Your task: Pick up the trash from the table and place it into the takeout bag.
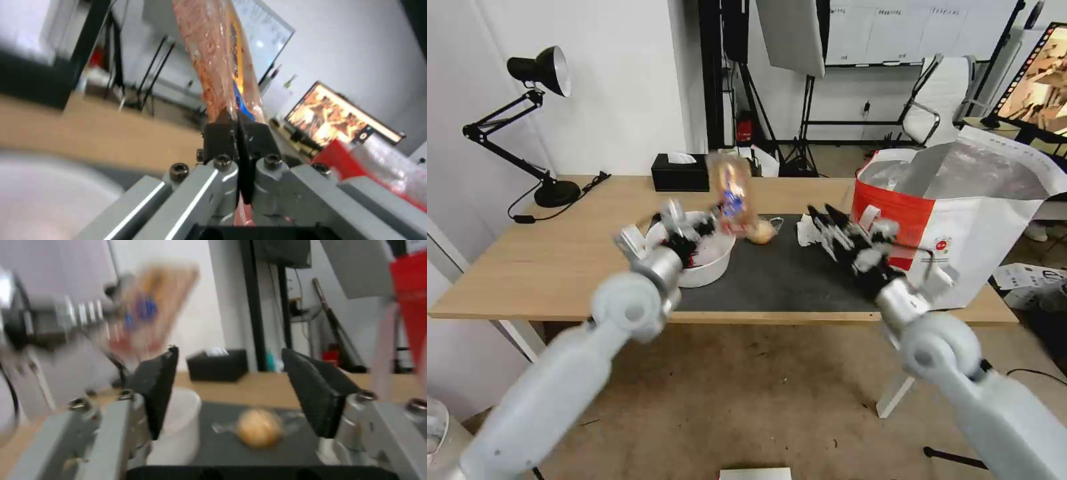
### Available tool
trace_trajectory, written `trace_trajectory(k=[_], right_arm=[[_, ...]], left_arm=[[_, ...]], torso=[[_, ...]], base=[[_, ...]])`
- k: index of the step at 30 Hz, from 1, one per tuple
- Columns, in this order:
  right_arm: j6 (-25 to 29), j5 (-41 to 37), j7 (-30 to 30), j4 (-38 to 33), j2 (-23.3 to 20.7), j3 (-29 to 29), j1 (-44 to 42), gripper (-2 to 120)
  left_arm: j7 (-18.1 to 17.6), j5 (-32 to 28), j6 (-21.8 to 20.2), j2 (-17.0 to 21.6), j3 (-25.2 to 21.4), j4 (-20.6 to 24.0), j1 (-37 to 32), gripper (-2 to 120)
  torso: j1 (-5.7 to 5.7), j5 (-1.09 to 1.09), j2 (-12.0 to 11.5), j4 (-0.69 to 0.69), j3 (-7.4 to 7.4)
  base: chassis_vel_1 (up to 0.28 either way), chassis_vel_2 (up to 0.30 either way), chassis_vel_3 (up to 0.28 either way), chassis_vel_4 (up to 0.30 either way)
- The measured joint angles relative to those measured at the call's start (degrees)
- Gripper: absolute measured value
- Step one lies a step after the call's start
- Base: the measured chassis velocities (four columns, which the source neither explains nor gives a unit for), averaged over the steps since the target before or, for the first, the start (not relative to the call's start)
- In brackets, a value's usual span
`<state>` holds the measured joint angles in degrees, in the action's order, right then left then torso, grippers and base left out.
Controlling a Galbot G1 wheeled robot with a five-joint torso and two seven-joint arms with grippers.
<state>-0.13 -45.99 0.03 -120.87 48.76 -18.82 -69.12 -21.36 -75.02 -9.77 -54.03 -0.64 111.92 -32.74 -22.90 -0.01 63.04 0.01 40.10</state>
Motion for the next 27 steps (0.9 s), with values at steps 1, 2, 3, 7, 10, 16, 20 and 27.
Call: trace_trajectory(k=[1, 2, 3, 7, 10, 16, 20, 27], right_arm=[[0.0, 0.0, 0.0, 0.0, 0.0, 0.0, 0.0, 65], [-0.7, 3.5, 1.5, -0.4, 0.1, -0.7, -2.1, 71], [-0.8, 4.1, 1.8, -0.5, 0.2, -0.9, -2.5, 71], [-1.9, 13.8, 5.8, -2.0, 2.3, -2.9, -10.2, 87], [-2.0, 18.2, 6.5, -2.7, 4.5, -4.4, -14.5, 97], [-1.8, 22.5, 6.6, -3.9, 8.2, -5.4, -19.8, 100], [-1.5, 24.3, 6.4, -4.5, 9.9, -5.4, -21.9, 100], [-0.6, 25.9, 5.8, -5.3, 11.7, -6.2, -24.6, 100]], left_arm=[[0.0, 0.0, 0.0, 0.0, 0.0, 0.0, 0.0, 0], [0.5, 0.5, 0.0, 0.0, 1.8, -0.8, 3.3, 0], [0.7, 0.7, 0.0, 0.0, 2.5, -1.1, 4.4, 0], [2.6, 5.3, 0.1, -3.5, 12.5, -6.4, 18.5, 0], [4.6, 9.7, 0.4, -7.6, 20.0, -11.3, 26.5, 0], [9.8, 23.0, 3.3, -14.1, 34.9, -20.2, 37.9, 0], [13.9, 30.4, 5.1, -17.5, 41.3, -25.3, 41.9, 0], [21.1, 36.1, 2.0, -22.1, 44.8, -33.3, 45.3, 0]], torso=[[0.00, 0.00, 0.0, 0.00, 0.00], [0.00, 0.00, 0.0, 0.00, 0.00], [0.00, 0.01, 0.0, -0.01, 0.00], [-0.02, 0.03, 0.0, -0.03, 0.01], [-0.02, 0.02, 0.0, -0.05, 0.01], [-0.02, 0.03, 0.0, -0.03, 0.01], [-0.01, 0.03, 0.0, -0.02, 0.01], [-0.02, 0.01, 0.0, 0.00, 0.01]], base=[[0.000, 0.000, 0.000, 0.000], [0.000, 0.000, 0.000, 0.000], [0.000, 0.000, 0.000, 0.000], [0.000, 0.000, 0.000, 0.000], [0.000, 0.000, 0.000, 0.000], [0.000, 0.000, 0.000, 0.000], [0.000, 0.000, 0.000, 0.000], [0.000, 0.000, 0.000, 0.000]])
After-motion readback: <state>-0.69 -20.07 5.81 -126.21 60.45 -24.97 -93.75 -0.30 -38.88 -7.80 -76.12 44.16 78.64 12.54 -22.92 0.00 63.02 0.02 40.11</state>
